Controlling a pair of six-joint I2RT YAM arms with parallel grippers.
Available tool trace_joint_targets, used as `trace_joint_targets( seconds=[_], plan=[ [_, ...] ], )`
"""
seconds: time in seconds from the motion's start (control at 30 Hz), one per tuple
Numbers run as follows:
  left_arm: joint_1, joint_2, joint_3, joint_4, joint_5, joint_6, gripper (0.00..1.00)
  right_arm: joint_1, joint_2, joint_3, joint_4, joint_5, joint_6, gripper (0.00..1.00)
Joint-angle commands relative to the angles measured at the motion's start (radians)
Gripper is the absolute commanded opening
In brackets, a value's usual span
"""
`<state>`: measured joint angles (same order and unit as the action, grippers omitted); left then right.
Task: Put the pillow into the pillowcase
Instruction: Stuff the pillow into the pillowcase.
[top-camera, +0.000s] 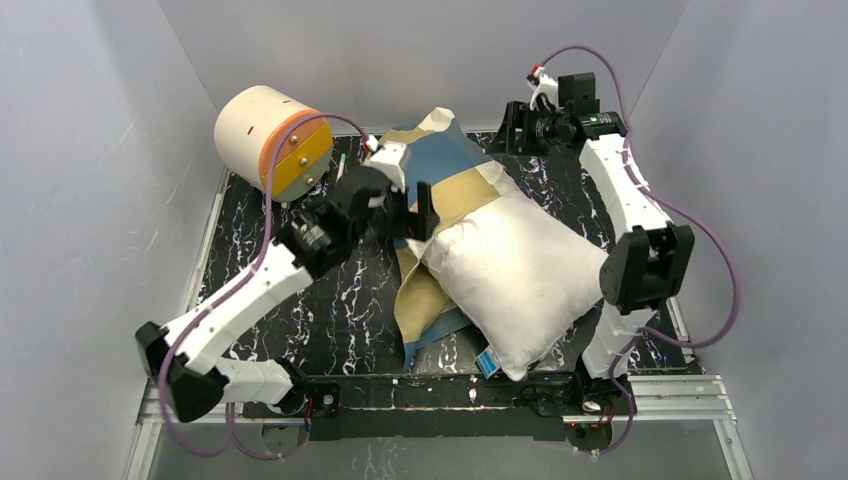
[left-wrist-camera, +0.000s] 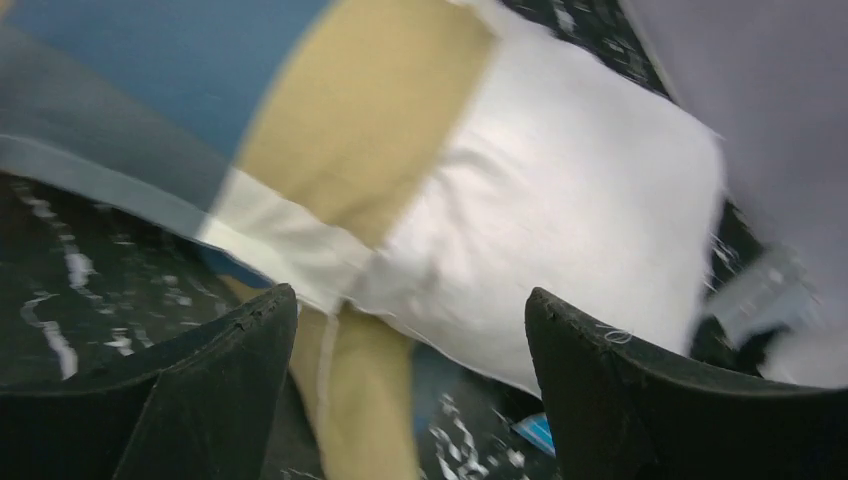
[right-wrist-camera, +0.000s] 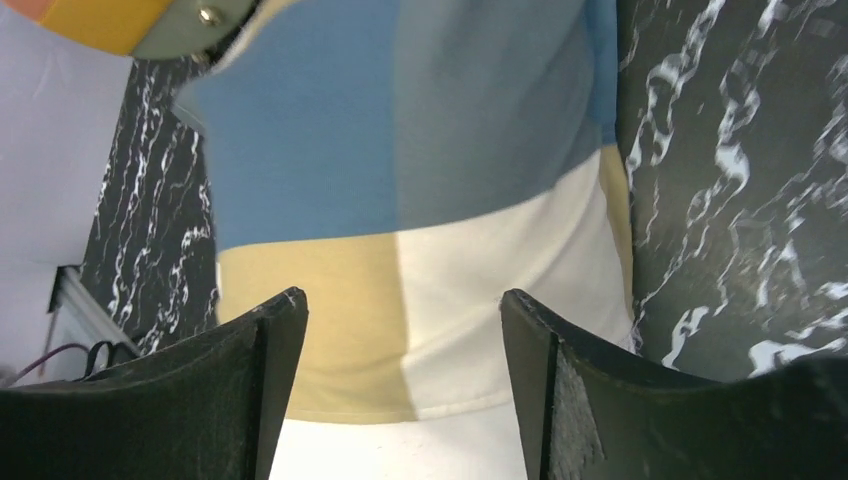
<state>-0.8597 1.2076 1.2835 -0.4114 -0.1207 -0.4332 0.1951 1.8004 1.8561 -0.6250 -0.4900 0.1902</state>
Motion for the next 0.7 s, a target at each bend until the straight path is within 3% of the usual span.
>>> trace_joint_targets(
  seconds=[0.0, 0.13, 0.2, 0.3, 0.37, 0.47, 0.5, 0.6, 0.67],
  plan=[
    [0.217, 0.144, 0.047, -0.115, -0.045, 0.095, 0.82, -0.013, 0.074, 0.042, -0.087, -0.126, -0.057, 0.78],
    [0.402, 0.259, 0.034, 0.000, 0.145, 0.032, 0.82, -0.010, 0.125, 0.033, -0.077, -0.074, -0.087, 0.97],
    [0.410, 0.312, -0.014, 0.106, 0.205, 0.033, 0.84, -0.009, 0.156, 0.010, -0.087, -0.107, -0.106, 0.97],
    [0.404, 0.381, -0.092, 0.249, 0.286, 0.009, 0.85, 0.007, 0.183, -0.018, -0.186, -0.094, -0.156, 0.86],
    [0.399, 0.399, -0.135, 0.337, 0.330, -0.026, 0.84, 0.017, 0.153, -0.080, -0.150, -0.091, -0.179, 0.78],
    [0.378, 0.384, -0.233, 0.545, 0.354, -0.091, 0.76, 0.016, 0.129, -0.093, -0.124, -0.084, -0.188, 0.48],
    [0.368, 0.387, -0.251, 0.589, 0.365, -0.108, 0.68, 0.017, 0.132, -0.078, -0.127, -0.078, -0.189, 0.41],
    [0.331, 0.426, -0.263, 0.622, 0.412, -0.145, 0.22, 0.017, 0.163, -0.017, -0.126, -0.075, -0.189, 0.29],
    [0.290, 0.426, -0.277, 0.621, 0.423, -0.163, 0.02, 0.018, 0.189, 0.022, -0.098, -0.046, -0.189, 0.20]
  ],
)
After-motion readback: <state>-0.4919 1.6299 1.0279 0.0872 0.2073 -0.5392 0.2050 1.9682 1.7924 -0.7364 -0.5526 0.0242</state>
